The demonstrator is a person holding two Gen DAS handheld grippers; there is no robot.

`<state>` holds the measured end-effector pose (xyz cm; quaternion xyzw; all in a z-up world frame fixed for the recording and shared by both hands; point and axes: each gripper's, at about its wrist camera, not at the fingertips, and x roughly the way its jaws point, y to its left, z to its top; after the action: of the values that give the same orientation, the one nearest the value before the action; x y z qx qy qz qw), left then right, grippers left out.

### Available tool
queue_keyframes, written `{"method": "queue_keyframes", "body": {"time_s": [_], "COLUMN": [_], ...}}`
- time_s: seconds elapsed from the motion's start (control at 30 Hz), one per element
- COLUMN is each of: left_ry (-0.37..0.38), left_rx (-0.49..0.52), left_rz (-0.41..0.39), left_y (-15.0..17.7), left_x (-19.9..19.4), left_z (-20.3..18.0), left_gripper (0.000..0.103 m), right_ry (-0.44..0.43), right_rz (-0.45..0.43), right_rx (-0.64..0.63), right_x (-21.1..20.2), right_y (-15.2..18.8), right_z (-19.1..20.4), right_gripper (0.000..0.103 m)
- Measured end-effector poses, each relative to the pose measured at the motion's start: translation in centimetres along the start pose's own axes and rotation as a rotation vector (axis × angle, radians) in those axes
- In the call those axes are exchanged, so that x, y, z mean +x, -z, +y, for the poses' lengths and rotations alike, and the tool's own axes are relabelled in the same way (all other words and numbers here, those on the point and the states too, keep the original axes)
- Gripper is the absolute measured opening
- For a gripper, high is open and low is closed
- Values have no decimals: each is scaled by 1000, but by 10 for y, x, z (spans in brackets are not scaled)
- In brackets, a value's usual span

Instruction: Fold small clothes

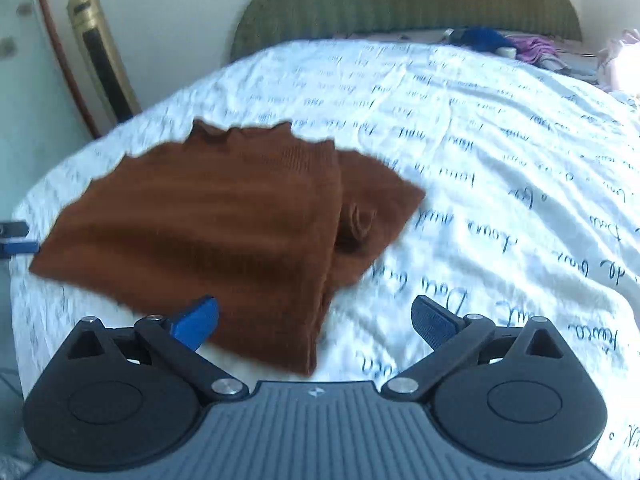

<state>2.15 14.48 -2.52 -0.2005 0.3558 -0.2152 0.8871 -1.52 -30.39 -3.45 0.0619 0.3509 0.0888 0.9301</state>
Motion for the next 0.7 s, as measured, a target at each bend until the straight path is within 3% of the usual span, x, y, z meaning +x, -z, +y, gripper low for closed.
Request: {"method": "queue_keyframes", "body": {"time_s": [0.07,0.13,0.27,0.37,0.5,0.6,0.7], "left_ry": [-35,-75,-222,-272,-302,-323,-334], "left_rx": [19,13,53,147,150,152,148], "left_rz": [5,16,36,26,32,44,44], "left_y": [-6,-9,-1,8,10,10,10], "left_x": [19,45,87,92,88,88,89], "left_z": [-13,-17,-9,-16,-21,-24,-24], "left_gripper": [98,98,99,99,100,100,100], "right_ry": [98,74,2,34,-20,33,-42], "right_rz": [-117,-135,-68,30,7,-8,-30], "right_rx": [-67,-171,-208,-248,-90,-117,-94], "right_x": [14,36,84,113,106,82,59], "right_y": [-9,-17,-30,-18,-10,-8,0], "right_z": [19,38,60,56,19,25,35], "right_gripper": [103,103,103,103,103,103,103]}}
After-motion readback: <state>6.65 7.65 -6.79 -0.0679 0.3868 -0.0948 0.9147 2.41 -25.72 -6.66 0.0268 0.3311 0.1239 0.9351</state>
